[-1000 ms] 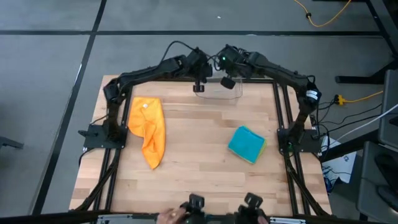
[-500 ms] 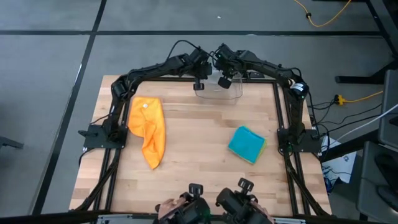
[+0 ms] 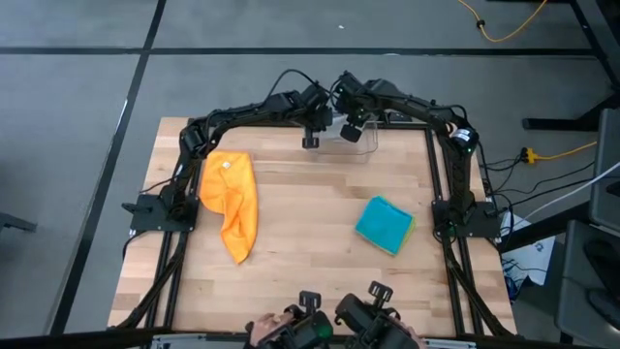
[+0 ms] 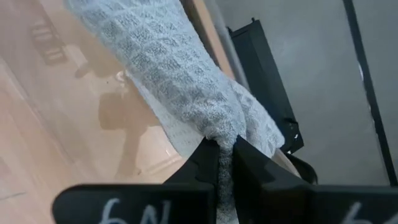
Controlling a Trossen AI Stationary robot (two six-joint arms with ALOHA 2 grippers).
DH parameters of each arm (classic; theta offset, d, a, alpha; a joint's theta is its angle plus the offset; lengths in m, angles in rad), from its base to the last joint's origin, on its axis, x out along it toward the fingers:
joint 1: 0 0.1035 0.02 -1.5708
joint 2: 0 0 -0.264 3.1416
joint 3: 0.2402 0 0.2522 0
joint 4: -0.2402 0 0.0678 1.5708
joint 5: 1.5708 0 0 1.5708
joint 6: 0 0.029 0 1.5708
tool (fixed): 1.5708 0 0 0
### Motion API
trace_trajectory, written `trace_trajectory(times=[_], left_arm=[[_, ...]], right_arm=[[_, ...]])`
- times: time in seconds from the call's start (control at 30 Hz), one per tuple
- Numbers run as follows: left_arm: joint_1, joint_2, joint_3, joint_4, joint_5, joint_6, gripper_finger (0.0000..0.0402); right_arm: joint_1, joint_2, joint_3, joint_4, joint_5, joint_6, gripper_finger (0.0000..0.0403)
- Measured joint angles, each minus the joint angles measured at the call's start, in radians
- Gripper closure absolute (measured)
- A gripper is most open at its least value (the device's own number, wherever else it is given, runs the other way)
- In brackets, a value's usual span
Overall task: Fold microfiber towels
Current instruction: Put the gray microfiber towel into the transparent bin, then put the blue microfiber towel into the transparent bin
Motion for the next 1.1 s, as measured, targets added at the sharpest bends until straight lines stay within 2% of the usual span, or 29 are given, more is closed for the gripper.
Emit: trace_trajectory(times=[0.27, 0.47, 0.57, 0.77, 1.0, 1.1], left_arm=[[-0.004, 0.001, -0.002, -0.016, -0.002, -0.003, 0.0401], [-0.004, 0.017, -0.002, -0.037, 0.004, -0.013, 0.0395], [-0.007, 0.018, -0.002, -0.042, 0.006, -0.021, 0.0368], [-0.023, 0.020, -0.002, -0.127, 0.112, -0.051, 0.0311], [-0.049, 0.015, -0.002, -0.165, 0.136, -0.082, 0.0290], [-0.059, 0.004, -0.002, -0.182, 0.101, -0.091, 0.0289]], right_arm=[[0.001, 0.048, 0.001, 0.009, -0.012, -0.002, 0.0380], [0.001, 0.069, 0.000, -0.009, -0.081, -0.001, 0.0378], [0.000, 0.068, 0.000, -0.025, -0.147, 0.000, 0.0344], [0.004, 0.068, 0.000, -0.137, -0.200, 0.000, 0.0277], [0.009, 0.068, 0.000, -0.255, -0.309, 0.001, 0.0263], [0.009, 0.068, 0.000, -0.281, -0.333, 0.023, 0.0262]])
